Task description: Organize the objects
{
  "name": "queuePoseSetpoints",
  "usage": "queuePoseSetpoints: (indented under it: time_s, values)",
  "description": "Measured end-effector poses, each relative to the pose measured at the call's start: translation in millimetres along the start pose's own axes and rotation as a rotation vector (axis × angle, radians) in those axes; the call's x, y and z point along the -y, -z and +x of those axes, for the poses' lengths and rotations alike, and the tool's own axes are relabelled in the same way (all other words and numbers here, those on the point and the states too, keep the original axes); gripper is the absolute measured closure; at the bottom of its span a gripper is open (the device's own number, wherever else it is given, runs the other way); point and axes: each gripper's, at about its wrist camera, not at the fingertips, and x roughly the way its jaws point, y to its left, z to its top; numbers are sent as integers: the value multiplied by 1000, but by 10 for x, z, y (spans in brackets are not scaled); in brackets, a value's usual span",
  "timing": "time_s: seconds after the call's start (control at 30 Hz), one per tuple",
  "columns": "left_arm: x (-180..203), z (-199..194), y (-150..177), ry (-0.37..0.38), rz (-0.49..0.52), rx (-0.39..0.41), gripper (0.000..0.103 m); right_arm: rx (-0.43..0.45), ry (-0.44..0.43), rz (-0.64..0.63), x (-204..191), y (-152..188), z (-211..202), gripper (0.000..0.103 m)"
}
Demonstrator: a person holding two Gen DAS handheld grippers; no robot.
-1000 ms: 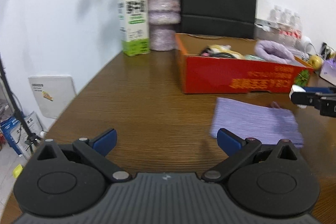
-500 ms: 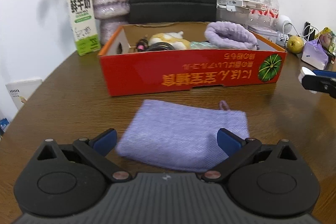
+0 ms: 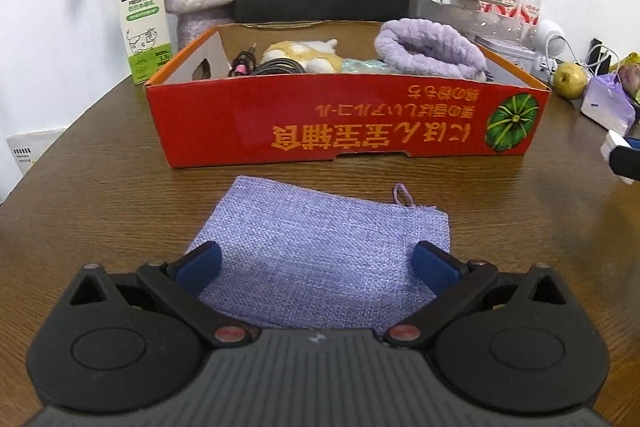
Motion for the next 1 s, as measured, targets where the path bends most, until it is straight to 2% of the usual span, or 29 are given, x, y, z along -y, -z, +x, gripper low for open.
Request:
queuePoseSetpoints:
  time_s: [0.1,0.17,0.27,0.37,0.5,0.53,0.6,0.67,0.7,0.73,0.8,0.83,0.87,0.9,1.0]
  values:
    - [112,-50,50,30,20,2,1,-2,-1,-5,-15,14,6,64]
    - [197,-114,99,51,34,11,6,-5,-4,-6,-25,20,6,64]
    - [317,-229,178,86,59,27,20,-8,-4,-6,-34,29,15,64]
    - [409,-337,251,122,82,42,35,-9,-2,-3,-43,44,12,64]
    - [460,-472,341,184,91,60,78,-12,8,-7,-74,86,8,64]
    - [459,-502,366,201,88,61,84,-13,11,-10,-87,98,5,64]
    - [439,-560,413,221,83,61,86,-15,18,-19,-109,119,-3,64]
    - [400,-600,442,220,69,62,82,-19,23,-26,-132,142,-19,64]
    - [373,-622,449,210,57,65,69,-21,25,-30,-141,153,-25,64]
    - [340,-652,448,194,44,78,59,-23,27,-32,-151,165,-33,64]
    - [275,-707,427,161,27,104,20,-25,27,-34,-166,175,-55,64]
    - [239,-728,410,150,23,119,11,-24,27,-34,-175,181,-71,64]
    - [210,-737,388,145,24,123,8,-24,26,-33,-176,182,-79,64]
    - [179,-715,354,138,29,111,0,-22,24,-31,-184,186,-95,64]
    - [103,-601,287,120,51,56,0,-17,14,-27,-199,187,-138,64]
